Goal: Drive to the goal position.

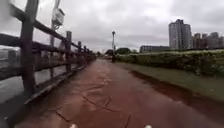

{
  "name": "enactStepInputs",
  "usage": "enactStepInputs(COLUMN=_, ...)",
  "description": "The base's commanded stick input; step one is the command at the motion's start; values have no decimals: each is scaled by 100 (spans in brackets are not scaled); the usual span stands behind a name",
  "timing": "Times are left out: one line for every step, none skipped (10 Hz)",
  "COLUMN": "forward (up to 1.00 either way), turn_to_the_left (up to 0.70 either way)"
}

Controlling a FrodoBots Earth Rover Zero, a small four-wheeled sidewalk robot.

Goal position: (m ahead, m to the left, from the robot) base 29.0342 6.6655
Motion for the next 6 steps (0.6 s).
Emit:
enactStepInputs(forward=85, turn_to_the_left=1)
enactStepInputs(forward=85, turn_to_the_left=1)
enactStepInputs(forward=85, turn_to_the_left=1)
enactStepInputs(forward=85, turn_to_the_left=1)
enactStepInputs(forward=85, turn_to_the_left=1)
enactStepInputs(forward=85, turn_to_the_left=1)
